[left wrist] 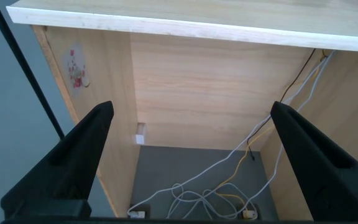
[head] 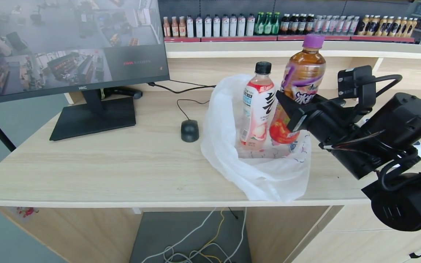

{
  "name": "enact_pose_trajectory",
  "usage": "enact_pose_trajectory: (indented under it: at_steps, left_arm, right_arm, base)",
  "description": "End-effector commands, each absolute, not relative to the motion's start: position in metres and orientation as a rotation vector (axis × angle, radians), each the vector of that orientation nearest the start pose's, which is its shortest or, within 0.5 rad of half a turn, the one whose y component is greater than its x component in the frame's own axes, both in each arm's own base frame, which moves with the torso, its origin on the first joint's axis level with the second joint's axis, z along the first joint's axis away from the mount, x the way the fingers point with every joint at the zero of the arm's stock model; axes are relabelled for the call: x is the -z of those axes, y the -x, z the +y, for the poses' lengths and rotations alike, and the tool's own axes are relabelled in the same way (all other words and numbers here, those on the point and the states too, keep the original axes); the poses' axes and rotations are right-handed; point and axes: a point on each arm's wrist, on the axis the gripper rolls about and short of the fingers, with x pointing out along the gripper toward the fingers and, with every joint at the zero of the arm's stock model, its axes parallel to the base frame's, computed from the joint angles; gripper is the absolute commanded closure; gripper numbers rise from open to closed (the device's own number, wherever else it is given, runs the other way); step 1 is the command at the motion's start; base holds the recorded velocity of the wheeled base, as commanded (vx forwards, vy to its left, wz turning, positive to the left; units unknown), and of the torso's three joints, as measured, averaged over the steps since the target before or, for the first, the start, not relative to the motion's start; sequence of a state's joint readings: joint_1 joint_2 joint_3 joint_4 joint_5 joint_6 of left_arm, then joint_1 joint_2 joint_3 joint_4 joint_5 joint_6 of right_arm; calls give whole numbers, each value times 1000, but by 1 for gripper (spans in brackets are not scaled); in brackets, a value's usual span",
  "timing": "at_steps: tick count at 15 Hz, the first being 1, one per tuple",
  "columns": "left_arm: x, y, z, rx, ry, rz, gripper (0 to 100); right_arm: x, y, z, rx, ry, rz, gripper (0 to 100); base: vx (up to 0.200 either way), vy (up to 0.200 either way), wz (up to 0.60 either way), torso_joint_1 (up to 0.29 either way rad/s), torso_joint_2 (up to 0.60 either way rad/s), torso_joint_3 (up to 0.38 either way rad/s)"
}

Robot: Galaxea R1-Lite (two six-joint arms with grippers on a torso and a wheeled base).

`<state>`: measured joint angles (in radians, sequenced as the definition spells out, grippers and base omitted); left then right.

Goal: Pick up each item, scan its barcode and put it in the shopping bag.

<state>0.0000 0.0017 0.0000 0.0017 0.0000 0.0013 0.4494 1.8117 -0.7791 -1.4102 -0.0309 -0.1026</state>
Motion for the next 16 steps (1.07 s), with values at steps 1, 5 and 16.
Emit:
enact_pose_trajectory:
  at_steps: [1, 5, 16]
  left_arm:
    - [-75, 23, 0, 0, -2, 3, 0]
    - [-75, 23, 0, 0, -2, 3, 0]
    - [-75, 23, 0, 0, -3, 3, 0]
  right_arm:
    - [-208, -299, 143, -411, 45, -372, 100]
    - [-201, -305, 141, -401, 53, -351, 100]
    - [-193, -300, 128, -376, 68, -312, 100]
  base:
    - [0, 0, 0, 0, 0, 0]
    - [0, 0, 0, 0, 0, 0]
    - [0, 0, 0, 0, 0, 0]
